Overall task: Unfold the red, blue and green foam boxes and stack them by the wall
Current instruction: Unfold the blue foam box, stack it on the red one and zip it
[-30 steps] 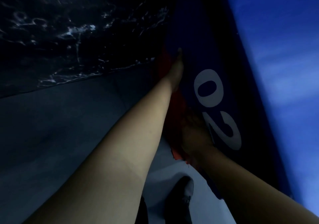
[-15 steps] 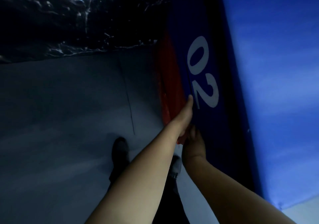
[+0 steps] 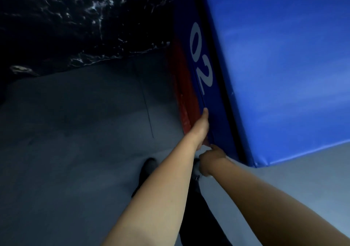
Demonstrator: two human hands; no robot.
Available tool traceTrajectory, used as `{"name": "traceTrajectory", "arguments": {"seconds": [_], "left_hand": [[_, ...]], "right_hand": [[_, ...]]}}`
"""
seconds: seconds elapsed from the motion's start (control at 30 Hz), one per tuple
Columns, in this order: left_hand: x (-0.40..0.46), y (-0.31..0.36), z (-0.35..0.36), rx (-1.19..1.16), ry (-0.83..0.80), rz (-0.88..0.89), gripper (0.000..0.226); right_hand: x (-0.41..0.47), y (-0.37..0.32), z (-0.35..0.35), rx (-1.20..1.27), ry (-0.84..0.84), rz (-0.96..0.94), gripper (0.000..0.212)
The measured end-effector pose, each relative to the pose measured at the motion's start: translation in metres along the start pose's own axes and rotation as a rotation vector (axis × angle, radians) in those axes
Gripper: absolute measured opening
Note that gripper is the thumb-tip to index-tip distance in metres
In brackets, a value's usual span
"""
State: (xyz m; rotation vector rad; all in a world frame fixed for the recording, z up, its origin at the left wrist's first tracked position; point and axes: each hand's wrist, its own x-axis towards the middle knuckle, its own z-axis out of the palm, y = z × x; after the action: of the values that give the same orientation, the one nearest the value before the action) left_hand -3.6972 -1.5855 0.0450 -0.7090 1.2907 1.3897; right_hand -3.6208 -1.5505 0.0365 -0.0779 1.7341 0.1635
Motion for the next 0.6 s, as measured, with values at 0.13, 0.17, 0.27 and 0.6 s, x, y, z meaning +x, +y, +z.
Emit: {"name": "traceTrajectory", "arguments": {"seconds": [0.13, 0.17, 0.27, 0.6], "left_hand": [[-0.017, 0.0, 0.009, 0.179, 0.042, -0.008, 0.064], [-0.026, 0.002, 0.008, 0.268, 0.047, 0.003, 0.051], [-0.066, 0.005, 0.003, 0.53, 0.014, 0.009, 0.034], [-0.272, 0.05, -0.008, 0.915, -0.004, 0.307, 0.023]], "right_hand": [[-0.026, 0.001, 0.011, 0.377, 0.036, 0.018, 0.048], [-0.036, 0.004, 0.01, 0.431, 0.061, 0.02, 0.05], [-0.079, 0.008, 0.003, 0.586, 0.125, 0.029, 0.054], [-0.287, 0.01, -0.008, 1.125, 0.595, 0.054, 0.028]]}}
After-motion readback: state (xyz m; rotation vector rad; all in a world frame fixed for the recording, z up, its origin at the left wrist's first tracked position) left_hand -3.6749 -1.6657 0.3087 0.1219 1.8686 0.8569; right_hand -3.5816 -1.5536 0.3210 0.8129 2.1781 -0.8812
